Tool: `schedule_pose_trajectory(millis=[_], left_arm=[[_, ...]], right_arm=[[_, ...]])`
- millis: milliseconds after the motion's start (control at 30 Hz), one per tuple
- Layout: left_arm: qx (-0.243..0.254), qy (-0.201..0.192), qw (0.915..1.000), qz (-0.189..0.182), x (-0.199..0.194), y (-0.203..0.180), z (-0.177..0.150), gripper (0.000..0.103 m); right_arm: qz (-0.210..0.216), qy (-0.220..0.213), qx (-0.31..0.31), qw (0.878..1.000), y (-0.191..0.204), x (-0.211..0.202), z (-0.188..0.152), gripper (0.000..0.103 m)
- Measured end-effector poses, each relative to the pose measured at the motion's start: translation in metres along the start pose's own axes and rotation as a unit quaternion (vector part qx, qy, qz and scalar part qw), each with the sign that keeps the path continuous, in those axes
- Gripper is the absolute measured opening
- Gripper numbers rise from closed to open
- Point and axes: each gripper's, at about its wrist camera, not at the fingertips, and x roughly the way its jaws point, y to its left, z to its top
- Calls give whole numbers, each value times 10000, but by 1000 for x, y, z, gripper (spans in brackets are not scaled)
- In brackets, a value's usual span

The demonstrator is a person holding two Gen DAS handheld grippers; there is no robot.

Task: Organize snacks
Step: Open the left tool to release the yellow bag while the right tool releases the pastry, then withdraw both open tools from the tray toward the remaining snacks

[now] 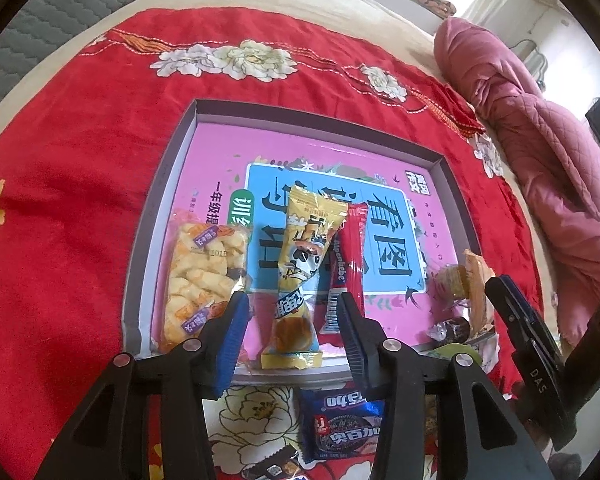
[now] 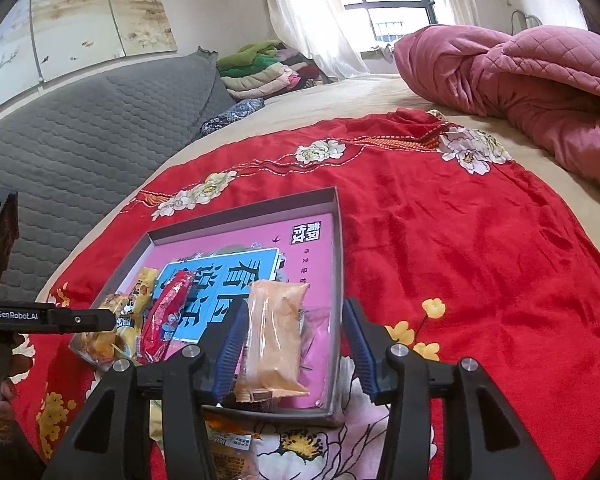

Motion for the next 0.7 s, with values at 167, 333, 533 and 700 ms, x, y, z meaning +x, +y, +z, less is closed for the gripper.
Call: schedule_pose_trajectory(millis=[167, 333, 533, 700], left_arm=[[12, -43, 10000, -6, -5, 0, 0, 52], [41, -116, 9999, -40, -15, -1, 0, 54], [52, -185, 9998, -62, -24, -2, 0, 58], [68, -241, 9997, -74, -31, -4, -1, 59]], right_arm=[[-29, -10, -6, 10000, -1, 0, 0, 49], [-18, -92, 44, 9999, -2, -5, 1, 60], [19, -190, 65, 9998, -3, -11, 3, 61], [10, -229, 58, 9997, -3, -14, 4, 63]])
